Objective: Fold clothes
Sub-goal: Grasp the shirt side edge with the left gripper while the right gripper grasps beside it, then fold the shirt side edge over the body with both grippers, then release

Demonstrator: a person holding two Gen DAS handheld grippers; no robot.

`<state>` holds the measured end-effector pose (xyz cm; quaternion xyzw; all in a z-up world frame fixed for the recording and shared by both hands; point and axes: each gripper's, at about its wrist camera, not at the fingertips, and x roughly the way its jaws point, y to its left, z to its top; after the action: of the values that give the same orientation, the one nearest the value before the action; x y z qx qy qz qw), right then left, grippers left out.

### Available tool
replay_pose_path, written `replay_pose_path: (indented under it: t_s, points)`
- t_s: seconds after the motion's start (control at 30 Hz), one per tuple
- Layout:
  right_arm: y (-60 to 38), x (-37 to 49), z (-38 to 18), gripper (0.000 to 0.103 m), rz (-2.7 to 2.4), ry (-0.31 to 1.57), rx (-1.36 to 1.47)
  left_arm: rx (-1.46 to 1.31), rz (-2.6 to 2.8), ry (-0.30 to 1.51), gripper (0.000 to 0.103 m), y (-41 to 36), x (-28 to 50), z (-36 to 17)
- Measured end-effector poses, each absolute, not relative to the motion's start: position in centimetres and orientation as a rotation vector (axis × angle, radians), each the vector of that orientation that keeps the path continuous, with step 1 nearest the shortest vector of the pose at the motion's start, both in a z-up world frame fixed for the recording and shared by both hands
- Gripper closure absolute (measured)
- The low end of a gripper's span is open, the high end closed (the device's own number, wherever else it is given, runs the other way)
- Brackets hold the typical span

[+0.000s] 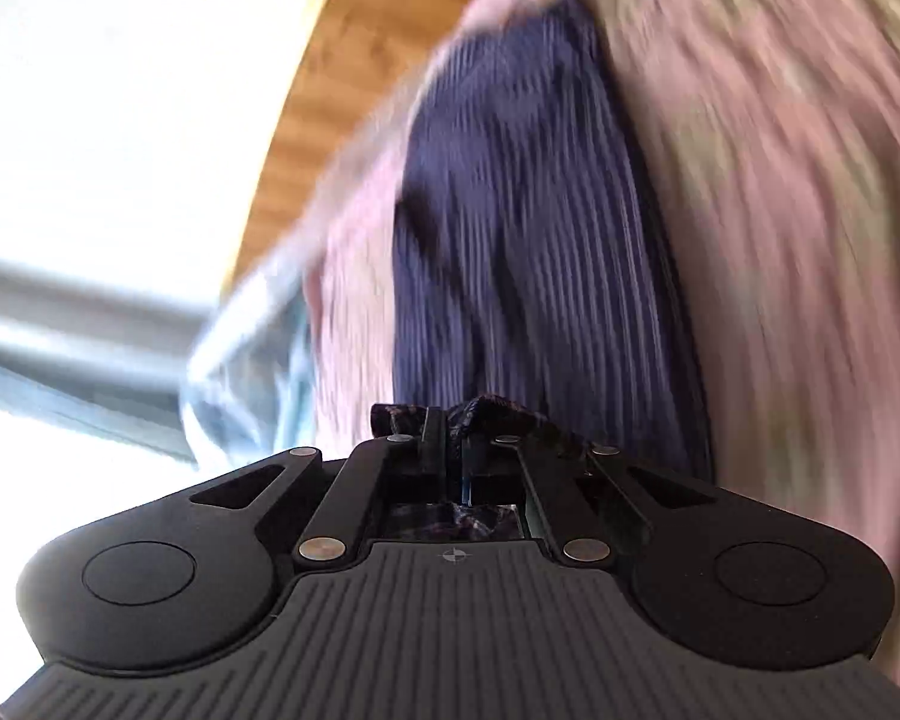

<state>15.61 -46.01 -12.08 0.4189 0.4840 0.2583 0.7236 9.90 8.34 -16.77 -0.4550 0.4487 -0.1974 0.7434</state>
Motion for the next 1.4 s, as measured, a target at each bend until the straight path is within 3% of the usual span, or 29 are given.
replay_pose_path:
  t_s: [0.1, 0.17, 0.2, 0.3, 0.33, 0.37, 0.53, 0.7, 0.97, 1.1, 1.13, 1.17, 1.2, 1.27, 1.4]
  points:
    - [-45.8, 22.9, -15.1, 0.097, 0.437, 1.08, 0.93, -0.996, -0.34, 1.002, 0.095, 6.0, 17.4, -18.3]
    - [-45.9, 26.1, -17.5, 0.081, 0.356, 1.131, 0.919, -0.911, -0.265, 1.032, 0.077, 4.7, 20.9, -19.7]
    - [-45.9, 27.1, -18.6, 0.081, 0.326, 1.161, 0.908, -0.871, -0.199, 1.062, 0.076, 4.4, 21.9, -20.4]
    - [-46.3, 25.6, -18.0, 0.076, 0.368, 1.131, 0.856, -0.825, -0.175, 1.06, 0.076, 4.5, 20.7, -20.1]
    - [-46.5, 24.8, -17.6, 0.065, 0.391, 1.112, 0.835, -0.803, -0.173, 1.05, 0.071, 4.7, 19.9, -19.8]
    - [-46.6, 24.0, -17.1, 0.06, 0.415, 1.094, 0.814, -0.769, -0.158, 1.043, 0.065, 5.0, 18.7, -19.4]
    - [-46.7, 19.8, -16.4, 0.06, 0.535, 1.09, 0.669, -0.565, -0.08, 1.081, 0.047, 6.3, 12.8, -19.6]
    - [-44.6, 16.9, -16.5, 0.06, 0.659, 1.093, 0.552, -0.545, -0.132, 1.189, 0.045, 5.6, 9.2, -23.7]
    - [-43.8, 14.4, -13.0, 0.06, 0.605, 1.028, 0.48, -0.609, -0.199, 1.114, 0.046, 5.5, 9.2, -24.9]
    - [-42.7, 13.0, -14.2, 0.06, 0.624, 1.073, 0.432, -0.562, -0.279, 1.11, 0.045, 4.6, 9.4, -24.8]
    - [-42.2, 13.0, -14.5, 0.064, 0.622, 1.077, 0.413, -0.545, -0.3, 1.111, 0.053, 4.3, 9.5, -24.8]
    - [-41.7, 13.0, -14.8, 0.079, 0.621, 1.083, 0.394, -0.513, -0.322, 1.118, 0.085, 3.9, 9.6, -24.9]
    - [-41.4, 13.2, -14.9, 0.089, 0.618, 1.09, 0.38, -0.496, -0.342, 1.13, 0.093, 3.7, 9.7, -24.8]
    - [-41.4, 13.5, -13.9, 0.097, 0.603, 1.088, 0.374, -0.535, -0.362, 1.134, 0.095, 4.6, 9.6, -23.8]
    - [-42.9, 12.9, -10.9, 0.099, 0.627, 1.074, 0.387, -0.568, -0.435, 1.147, 0.095, 7.3, 9.1, -21.4]
